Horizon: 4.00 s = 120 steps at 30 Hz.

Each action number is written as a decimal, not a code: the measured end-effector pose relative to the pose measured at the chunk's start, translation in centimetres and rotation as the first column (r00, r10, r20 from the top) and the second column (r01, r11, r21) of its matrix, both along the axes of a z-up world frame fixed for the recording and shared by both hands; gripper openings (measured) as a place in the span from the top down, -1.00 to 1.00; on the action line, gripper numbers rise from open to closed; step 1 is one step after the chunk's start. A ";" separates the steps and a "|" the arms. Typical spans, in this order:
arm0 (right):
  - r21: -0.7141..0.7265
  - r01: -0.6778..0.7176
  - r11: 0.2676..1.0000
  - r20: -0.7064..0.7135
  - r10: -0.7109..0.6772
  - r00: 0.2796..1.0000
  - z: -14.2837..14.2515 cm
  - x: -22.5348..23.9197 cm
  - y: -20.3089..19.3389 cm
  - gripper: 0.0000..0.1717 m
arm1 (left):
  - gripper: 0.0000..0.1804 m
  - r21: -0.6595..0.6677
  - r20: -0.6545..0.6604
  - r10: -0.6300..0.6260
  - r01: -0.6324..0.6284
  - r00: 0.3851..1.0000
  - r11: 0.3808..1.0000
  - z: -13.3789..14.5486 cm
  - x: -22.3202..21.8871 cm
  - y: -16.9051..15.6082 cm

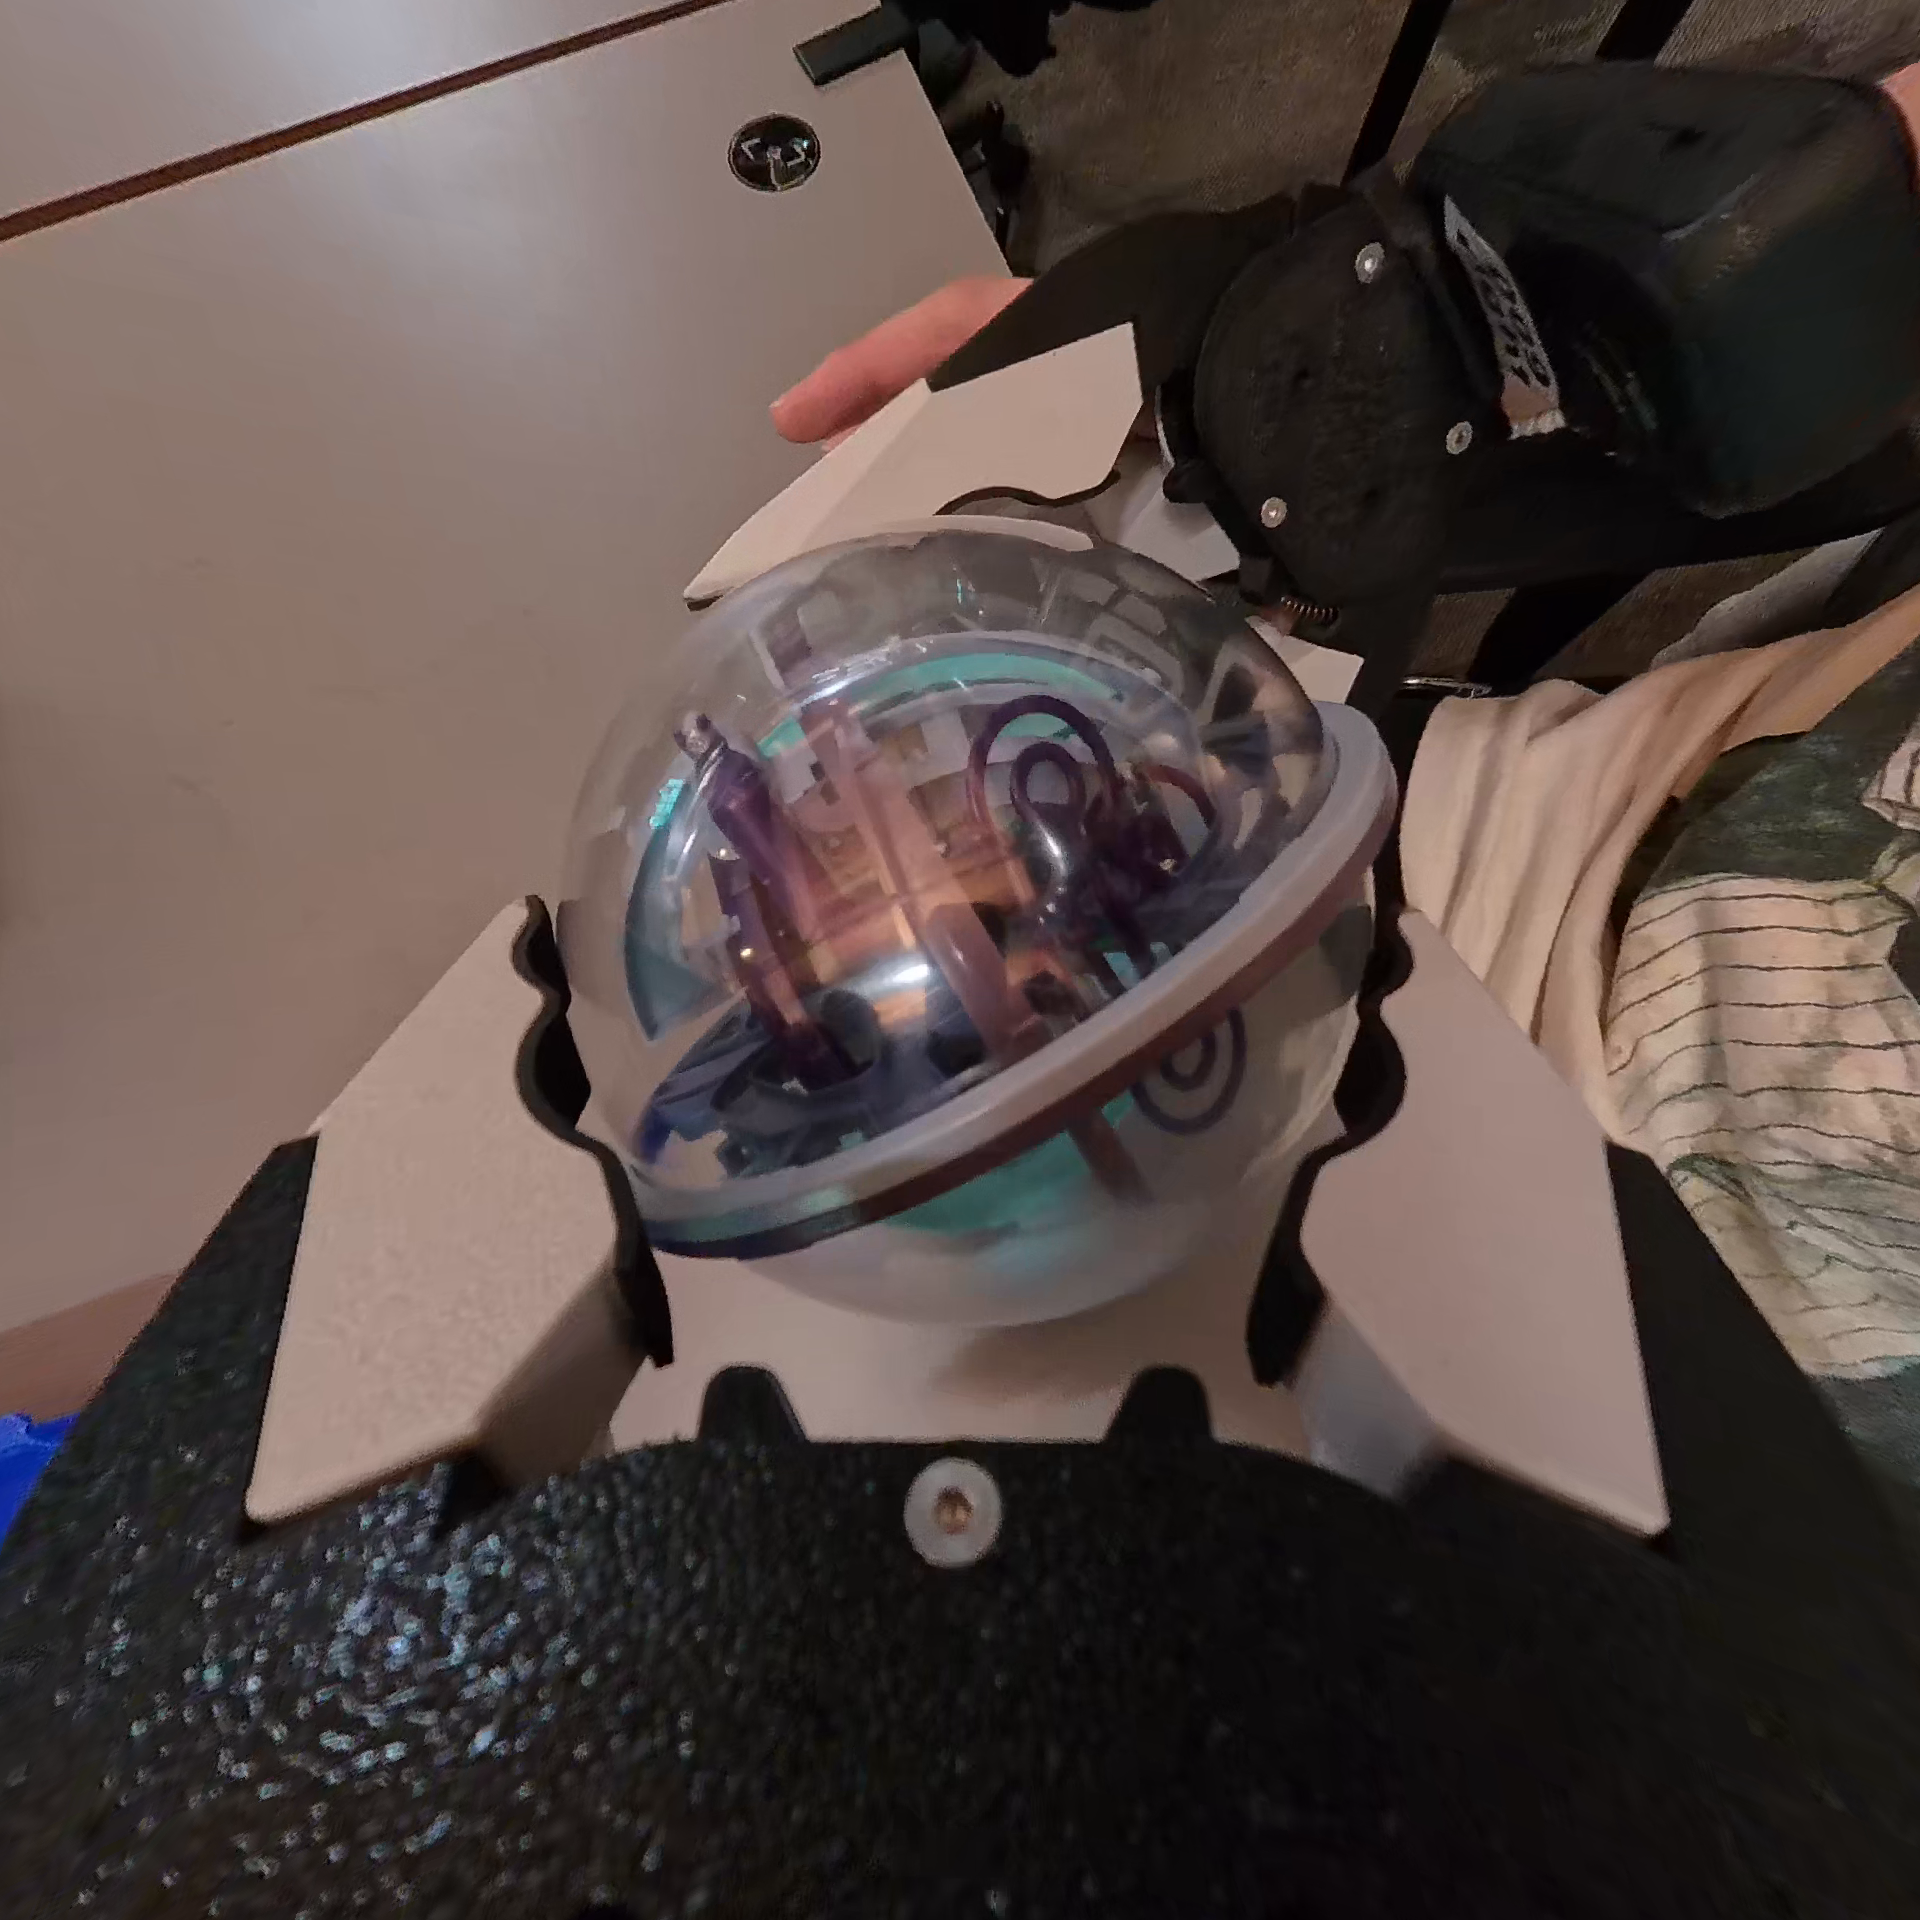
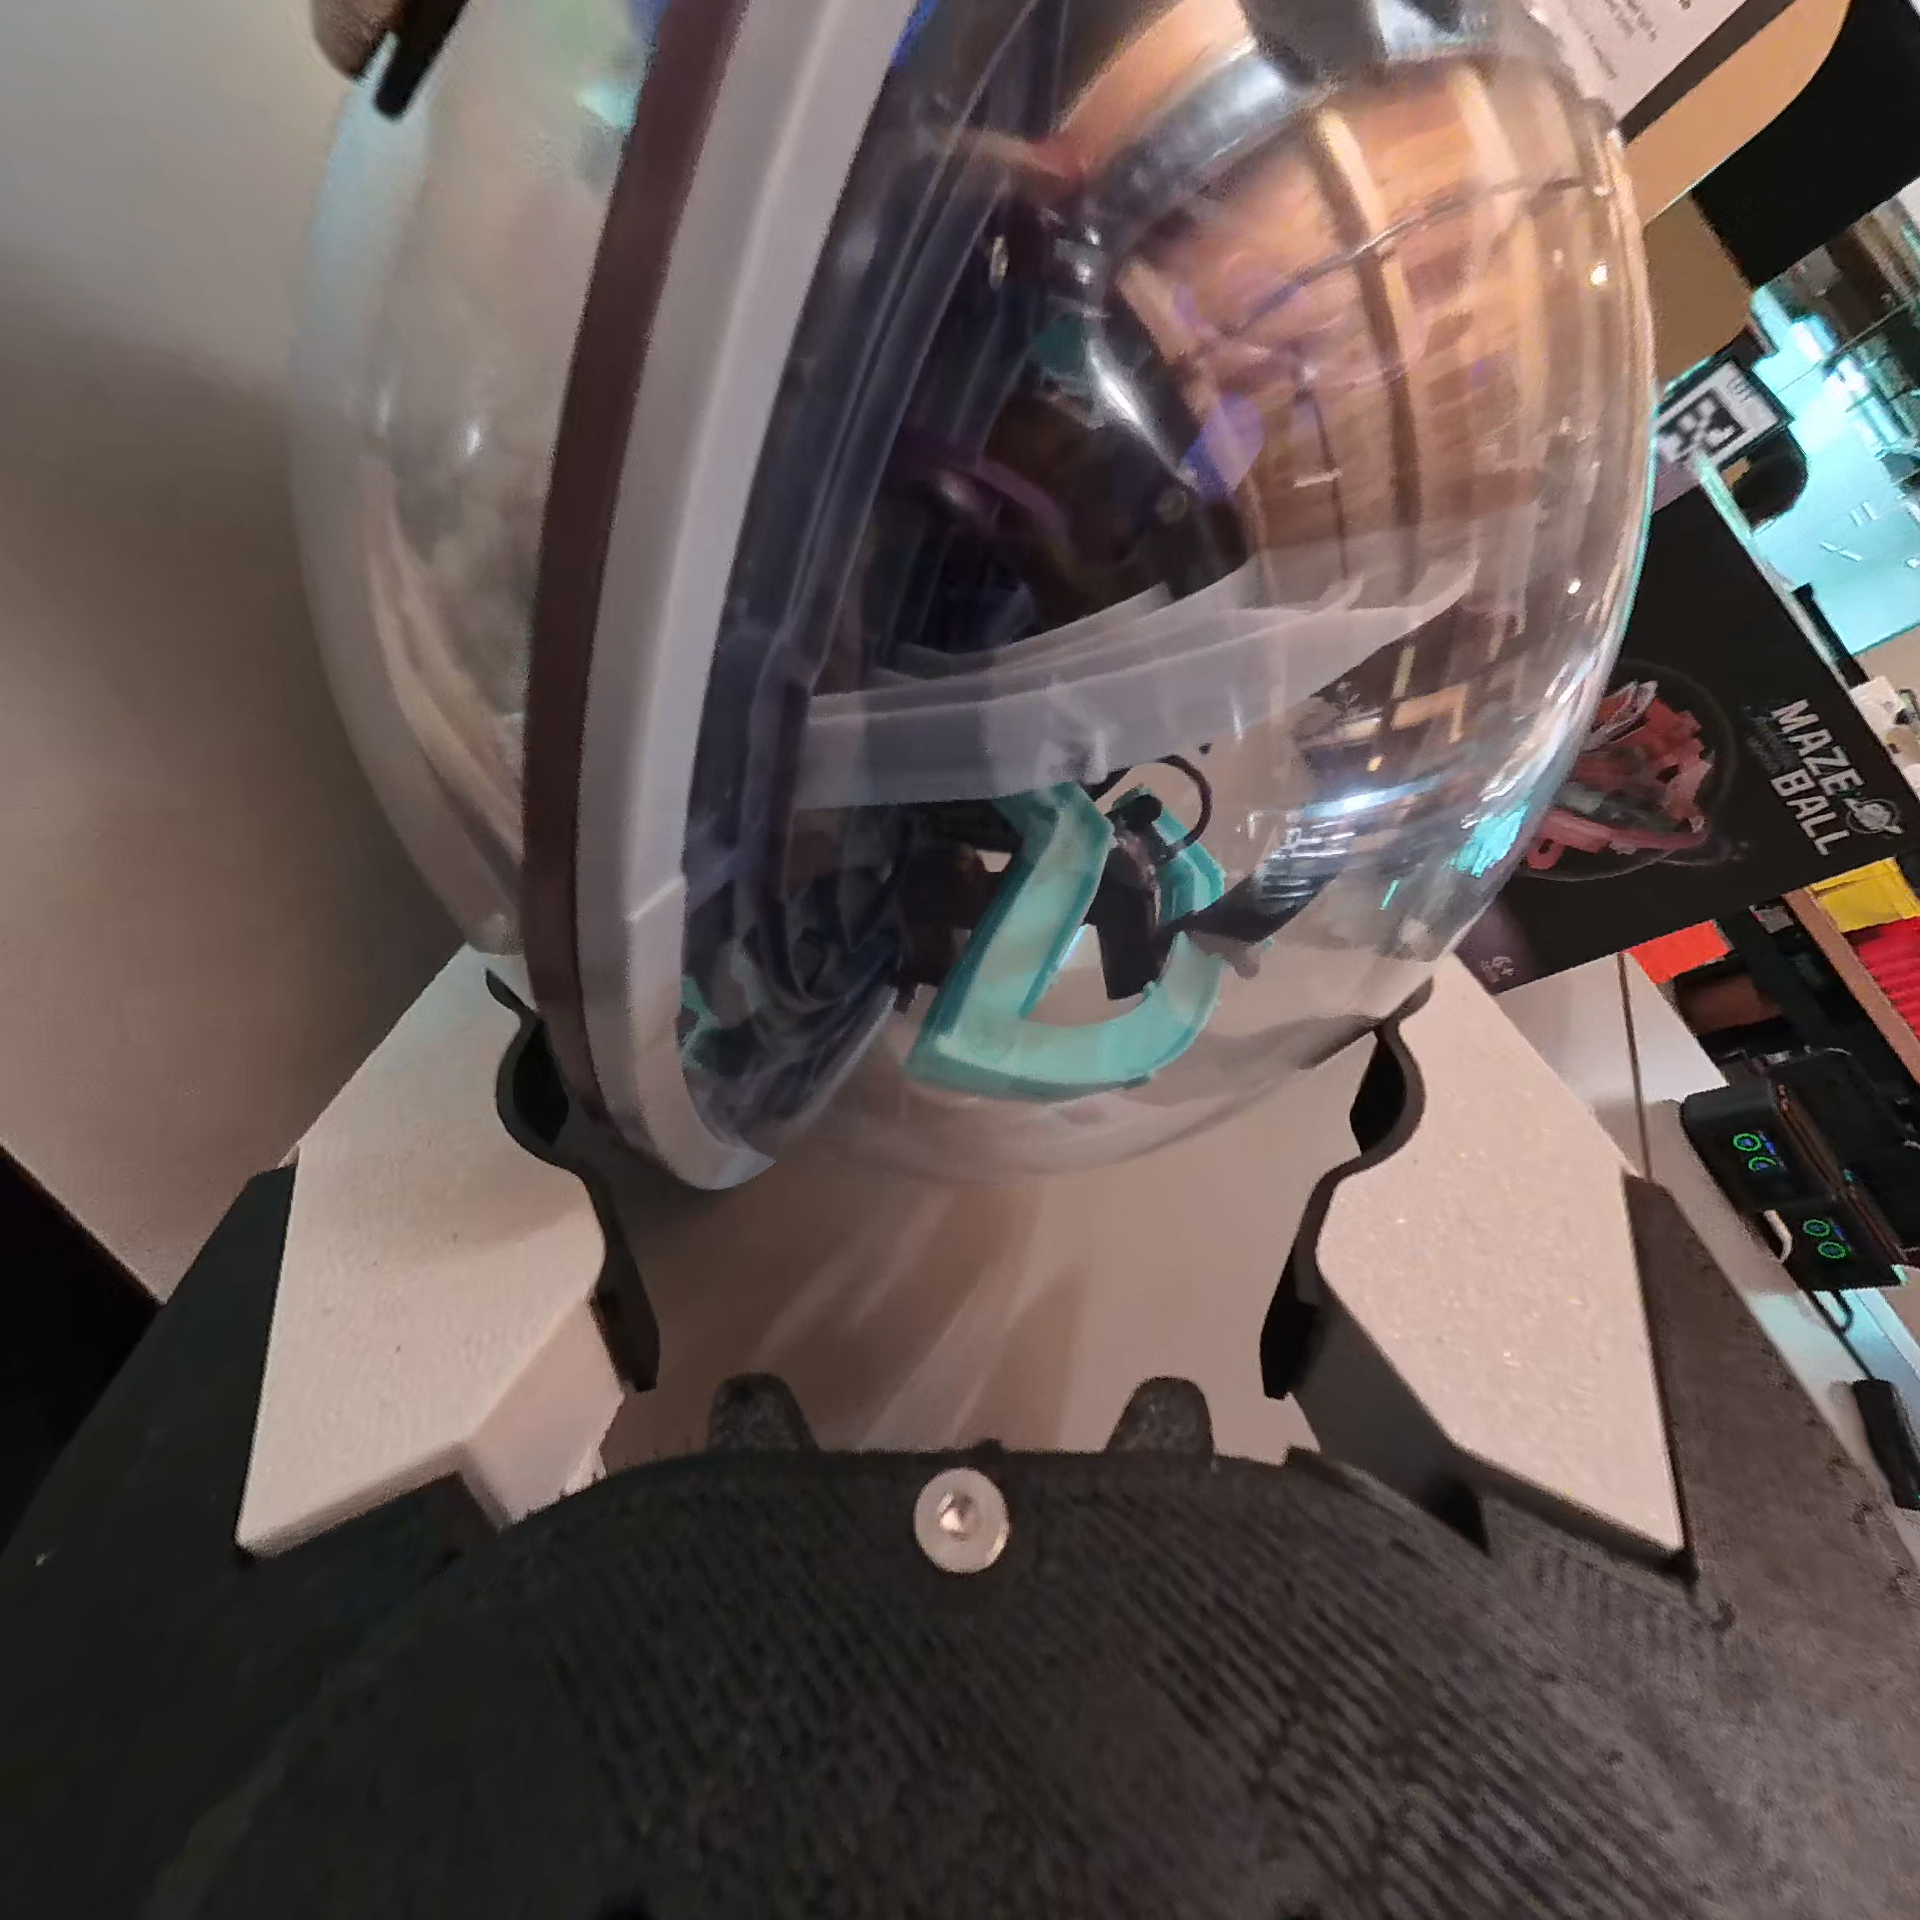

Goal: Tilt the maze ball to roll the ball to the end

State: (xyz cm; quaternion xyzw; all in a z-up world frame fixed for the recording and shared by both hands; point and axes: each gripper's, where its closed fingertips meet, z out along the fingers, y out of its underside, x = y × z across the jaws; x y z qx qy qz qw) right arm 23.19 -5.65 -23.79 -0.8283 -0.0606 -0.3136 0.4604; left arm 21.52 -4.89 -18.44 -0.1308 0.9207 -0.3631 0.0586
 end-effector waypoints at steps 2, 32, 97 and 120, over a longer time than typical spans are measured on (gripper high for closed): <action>-0.015 0.002 1.000 -0.018 -0.002 1.000 -0.2 0.0 -0.1 -0.77 | -0.61 0.024 -0.005 0.001 -0.001 1.000 1.000 -0.1 0.0 0.0; -0.122 -0.032 0.992 0.010 0.033 0.999 0.0 0.2 -1.2 -0.83 | -0.64 0.210 -0.036 -0.004 0.012 0.999 0.978 -0.7 0.0 -0.9; -0.149 -0.075 0.986 -0.064 0.067 0.996 -0.7 -0.6 -0.7 -0.74 | -0.74 -0.572 0.344 0.197 0.039 0.918 0.820 0.9 -1.4 -0.1; -0.147 -0.078 0.986 -0.115 0.061 0.991 -1.1 0.4 0.6 -0.75 | -0.75 -0.529 0.178 0.150 -0.034 0.973 0.848 0.0 -0.3 1.4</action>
